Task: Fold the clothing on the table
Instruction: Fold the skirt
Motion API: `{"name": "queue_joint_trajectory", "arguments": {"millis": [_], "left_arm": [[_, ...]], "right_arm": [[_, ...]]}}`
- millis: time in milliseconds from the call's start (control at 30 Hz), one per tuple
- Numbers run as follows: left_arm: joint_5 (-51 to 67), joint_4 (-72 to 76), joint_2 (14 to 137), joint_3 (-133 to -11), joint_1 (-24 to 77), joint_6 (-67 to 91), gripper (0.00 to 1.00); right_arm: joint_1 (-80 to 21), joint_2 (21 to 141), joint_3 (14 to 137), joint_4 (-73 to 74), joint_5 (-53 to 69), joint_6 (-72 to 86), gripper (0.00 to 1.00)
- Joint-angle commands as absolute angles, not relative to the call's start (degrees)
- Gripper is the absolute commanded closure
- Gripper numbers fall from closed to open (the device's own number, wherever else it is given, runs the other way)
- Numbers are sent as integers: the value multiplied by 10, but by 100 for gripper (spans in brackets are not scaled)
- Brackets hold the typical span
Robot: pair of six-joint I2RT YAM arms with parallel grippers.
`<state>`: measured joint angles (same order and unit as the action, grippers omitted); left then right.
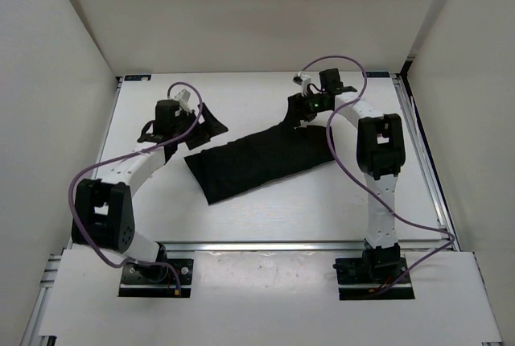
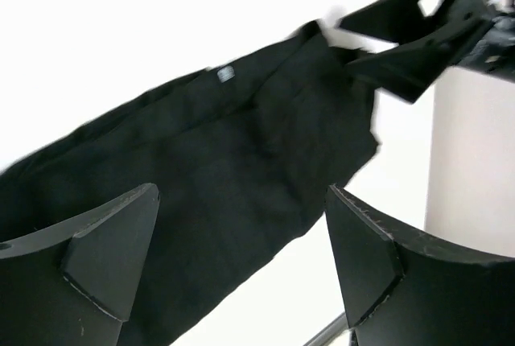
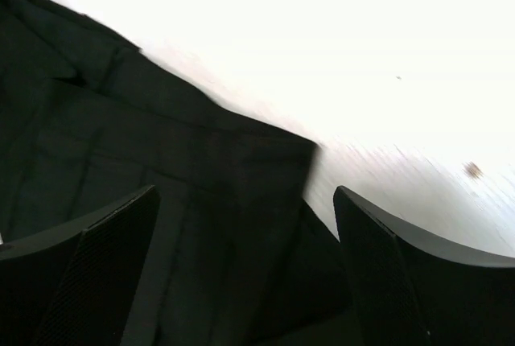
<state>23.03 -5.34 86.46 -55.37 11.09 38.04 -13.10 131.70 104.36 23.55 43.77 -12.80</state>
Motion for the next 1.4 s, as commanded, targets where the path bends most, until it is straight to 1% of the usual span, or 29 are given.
{"name": "queue_joint_trajectory", "arguments": {"millis": [0,67,200,367,600,700,767,900,933,1000,1067,1200,1300,1367], "left_arm": [[197,-109,813,-512,99,350,6],[163,-111,785,-473,90,351,6],[131,-106,771,-435,83,353,7],[101,-79,775,-399,85,357,8],[81,-59,816,-414,83,367,9],[76,-54,830,-422,83,374,10],[77,-54,839,-432,83,375,17],[69,-54,853,-436,84,378,20],[73,-56,853,-433,83,381,20],[71,-52,853,-429,83,384,22],[73,-51,856,-426,80,383,23],[76,-49,856,-420,79,385,25],[75,-48,857,-416,80,387,25],[78,-47,861,-417,83,384,25]], "right_arm": [[-127,1315,1062,233,397,-153,7],[-123,1315,1050,237,405,-152,7],[-118,1317,1035,237,424,-147,7],[-106,1333,1066,271,436,-149,6],[-102,1346,1071,297,478,-152,7],[-111,1348,1075,300,488,-144,9],[-112,1353,1078,301,496,-136,10],[-115,1359,1084,294,505,-129,9],[-116,1358,1084,294,505,-128,10],[-112,1363,1085,292,506,-126,12],[-112,1364,1085,292,512,-120,13],[-110,1363,1082,290,516,-121,19],[-110,1362,1078,282,519,-118,26],[-108,1363,1080,277,517,-116,34]]}}
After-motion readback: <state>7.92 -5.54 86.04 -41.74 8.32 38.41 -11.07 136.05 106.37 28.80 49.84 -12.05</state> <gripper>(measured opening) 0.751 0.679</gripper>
